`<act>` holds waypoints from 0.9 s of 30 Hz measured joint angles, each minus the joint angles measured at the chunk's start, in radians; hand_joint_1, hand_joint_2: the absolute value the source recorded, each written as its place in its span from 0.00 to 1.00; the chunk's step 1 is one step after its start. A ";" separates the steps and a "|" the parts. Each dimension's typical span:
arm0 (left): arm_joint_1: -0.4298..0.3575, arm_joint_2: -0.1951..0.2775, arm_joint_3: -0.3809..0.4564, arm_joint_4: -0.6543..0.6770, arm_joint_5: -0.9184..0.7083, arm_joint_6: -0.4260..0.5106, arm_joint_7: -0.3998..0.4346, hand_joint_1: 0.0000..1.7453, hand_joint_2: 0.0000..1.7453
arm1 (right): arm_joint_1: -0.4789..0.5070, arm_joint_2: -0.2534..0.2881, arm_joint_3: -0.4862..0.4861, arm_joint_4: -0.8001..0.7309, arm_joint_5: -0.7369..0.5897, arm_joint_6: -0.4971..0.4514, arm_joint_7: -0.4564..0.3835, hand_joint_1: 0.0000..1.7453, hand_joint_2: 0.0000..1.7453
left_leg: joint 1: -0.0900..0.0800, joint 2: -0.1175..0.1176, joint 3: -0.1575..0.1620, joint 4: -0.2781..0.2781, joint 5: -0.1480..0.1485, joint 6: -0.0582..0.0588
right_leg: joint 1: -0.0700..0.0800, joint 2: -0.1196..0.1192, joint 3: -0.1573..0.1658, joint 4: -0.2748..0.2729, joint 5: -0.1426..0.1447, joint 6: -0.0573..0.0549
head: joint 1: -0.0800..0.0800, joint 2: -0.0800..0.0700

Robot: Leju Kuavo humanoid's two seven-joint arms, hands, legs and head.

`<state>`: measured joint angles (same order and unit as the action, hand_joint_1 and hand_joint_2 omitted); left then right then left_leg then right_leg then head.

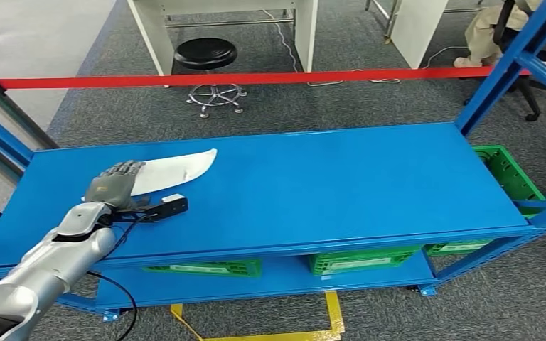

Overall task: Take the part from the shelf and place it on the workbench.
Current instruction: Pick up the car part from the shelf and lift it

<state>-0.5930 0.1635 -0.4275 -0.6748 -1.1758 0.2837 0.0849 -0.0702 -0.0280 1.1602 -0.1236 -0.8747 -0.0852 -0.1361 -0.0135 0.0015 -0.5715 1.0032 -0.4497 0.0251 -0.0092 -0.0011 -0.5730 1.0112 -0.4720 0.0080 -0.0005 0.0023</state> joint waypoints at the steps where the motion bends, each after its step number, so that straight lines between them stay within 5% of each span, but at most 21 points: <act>1: 0.002 -0.003 0.004 0.001 -0.001 0.000 0.001 1.00 1.00 | 0.000 0.001 0.001 0.000 0.000 0.000 0.000 0.00 0.00 | 0.002 0.000 0.001 -0.007 0.005 0.002 | 0.000 0.000 -0.002 0.000 -0.002 0.005 | 0.001 0.000; 3: 0.004 -0.010 0.009 0.003 -0.001 -0.003 0.000 1.00 1.00 | -0.001 0.002 0.004 0.000 -0.001 0.000 0.001 0.00 0.00 | 0.009 0.000 0.004 -0.021 0.015 0.007 | 0.001 0.000 -0.025 0.041 -0.031 0.015 | 0.004 0.000; 6: 0.010 -0.019 0.015 0.006 0.000 -0.028 -0.007 1.00 1.00 | 0.000 0.002 0.007 0.000 -0.003 -0.001 0.001 0.00 0.00 | 0.011 0.001 0.001 -0.023 0.019 0.010 | -0.003 0.001 -0.115 0.223 -0.115 0.025 | 0.005 0.000; 8: 0.013 -0.024 0.020 0.008 0.000 -0.041 -0.014 1.00 1.00 | 0.002 0.002 0.010 0.000 -0.005 -0.001 0.001 0.00 0.00 | 0.011 0.001 0.001 -0.021 0.017 0.010 | -0.004 0.000 -0.139 0.267 -0.112 0.030 | 0.006 0.000; 11: 0.013 -0.028 0.029 0.008 0.006 -0.050 -0.027 1.00 1.00 | 0.001 0.001 0.014 0.000 -0.005 -0.002 0.000 0.00 0.00 | 0.012 -0.001 0.001 -0.013 0.011 0.002 | -0.005 0.000 -0.055 0.090 -0.019 0.030 | 0.006 0.000; 13: 0.011 -0.029 0.035 0.008 0.021 -0.063 -0.048 1.00 1.00 | 0.000 0.001 0.015 0.000 -0.007 -0.002 -0.004 0.00 0.00 | 0.009 -0.003 -0.002 -0.005 0.007 -0.007 | -0.005 0.001 -0.011 0.007 0.001 0.021 | 0.005 0.000; 16: 0.010 -0.032 0.041 0.008 0.051 -0.084 -0.081 1.00 1.00 | 0.000 0.001 0.017 0.000 -0.012 -0.002 -0.007 0.00 0.00 | 0.008 -0.004 -0.003 -0.001 0.005 -0.020 | -0.003 0.002 -0.004 0.002 0.001 0.001 | 0.004 0.000; 18: 0.009 -0.033 0.047 0.007 0.070 -0.094 -0.097 1.00 1.00 | -0.001 0.001 0.018 0.000 -0.017 -0.002 -0.010 0.00 0.00 | 0.011 -0.004 -0.017 0.035 -0.023 -0.030 | -0.006 0.001 -0.002 -0.001 0.003 -0.011 | 0.002 0.000; 21: 0.014 -0.036 0.051 0.006 0.095 -0.105 -0.125 1.00 1.00 | -0.001 0.001 0.023 0.000 -0.021 0.000 -0.011 0.00 0.00 | 0.016 -0.004 -0.099 0.226 -0.118 -0.041 | -0.006 0.001 -0.002 -0.001 0.003 -0.018 | -0.003 0.000; 23: 0.016 -0.037 0.051 0.002 0.120 -0.114 -0.153 1.00 1.00 | 0.001 0.001 0.027 0.000 -0.024 0.001 -0.012 0.00 0.00 | 0.016 -0.004 -0.130 0.297 -0.132 -0.041 | -0.006 0.001 -0.002 -0.001 0.003 -0.019 | -0.003 0.000; 24: 0.017 -0.037 0.052 -0.003 0.136 -0.120 -0.170 1.00 1.00 | 0.001 0.001 0.029 0.000 -0.026 0.002 -0.012 0.00 0.00 | 0.016 -0.004 -0.118 0.273 -0.109 -0.038 | -0.005 0.001 0.000 -0.001 0.003 -0.018 | -0.003 0.000; 27: 0.016 -0.035 0.053 -0.024 0.170 -0.132 -0.205 1.00 1.00 | 0.000 0.001 0.035 0.000 -0.029 0.002 -0.013 0.00 0.00 | 0.013 -0.004 -0.025 0.068 -0.013 -0.022 | -0.003 0.000 0.002 0.000 0.002 -0.015 | -0.002 0.000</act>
<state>-0.5770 0.1289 -0.3741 -0.6984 -1.0059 0.1515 -0.1199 -0.0701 -0.0265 1.1951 -0.1232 -0.9037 -0.0834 -0.1491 -0.0010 -0.0024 -0.5962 1.0710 -0.4626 0.0032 -0.0120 -0.0006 -0.5714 1.0109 -0.4701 -0.0068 -0.0030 0.0023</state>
